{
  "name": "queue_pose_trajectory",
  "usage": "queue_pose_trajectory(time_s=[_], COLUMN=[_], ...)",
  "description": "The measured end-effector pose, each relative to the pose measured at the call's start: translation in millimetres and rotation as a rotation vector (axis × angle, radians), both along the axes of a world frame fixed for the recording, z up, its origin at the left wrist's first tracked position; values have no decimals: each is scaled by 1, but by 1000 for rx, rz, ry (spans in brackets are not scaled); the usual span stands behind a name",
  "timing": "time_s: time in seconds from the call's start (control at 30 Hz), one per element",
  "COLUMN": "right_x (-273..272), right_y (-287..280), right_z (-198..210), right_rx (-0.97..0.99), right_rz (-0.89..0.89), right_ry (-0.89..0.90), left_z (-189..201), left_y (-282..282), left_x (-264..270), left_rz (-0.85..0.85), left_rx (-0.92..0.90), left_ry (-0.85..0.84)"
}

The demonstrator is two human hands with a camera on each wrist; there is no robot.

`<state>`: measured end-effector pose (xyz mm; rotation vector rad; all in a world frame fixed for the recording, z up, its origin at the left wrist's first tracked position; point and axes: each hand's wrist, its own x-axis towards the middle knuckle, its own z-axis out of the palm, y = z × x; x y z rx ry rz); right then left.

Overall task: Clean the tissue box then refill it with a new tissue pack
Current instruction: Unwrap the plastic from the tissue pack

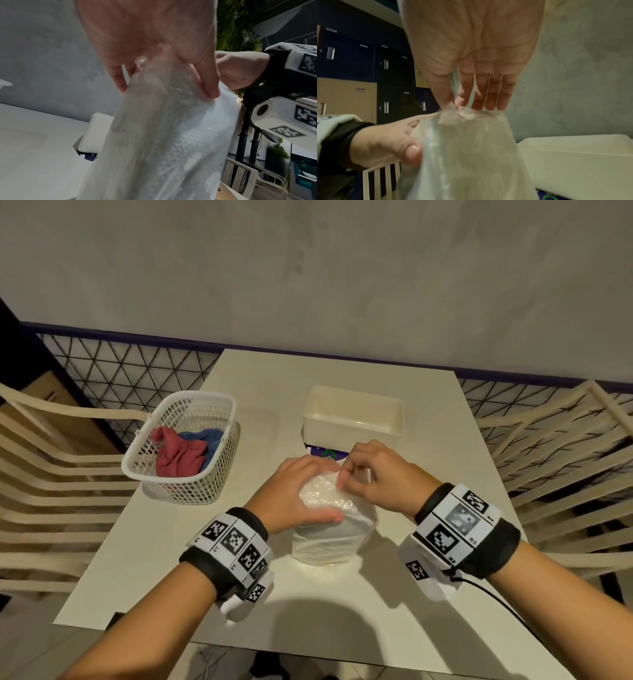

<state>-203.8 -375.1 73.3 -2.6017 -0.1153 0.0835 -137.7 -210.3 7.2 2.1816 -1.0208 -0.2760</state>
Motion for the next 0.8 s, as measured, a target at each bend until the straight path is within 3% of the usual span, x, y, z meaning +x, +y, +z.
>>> queue_pose_trajectory(time_s=[0.17, 0.27, 0.33, 0.5, 0.8], right_x=[-1, 0, 3, -3, -13], right_y=[1, 2, 1, 3, 6], right_z=[6, 8, 9, 15, 13], right_rx=[123, -28, -83, 40, -59], right_rz=[-46, 21, 58, 116, 215], right_ry=[78, 156, 117, 18, -68], left_z=[1, -1, -2, -5, -8], left_y=[0, 0, -1, 1, -2], left_x=[1, 1, 3, 4, 4], left_rz=[-3, -12, -9, 3, -10], left_rx=[-22, -41, -43, -61, -77], left_ry=[20, 19, 13, 14, 15])
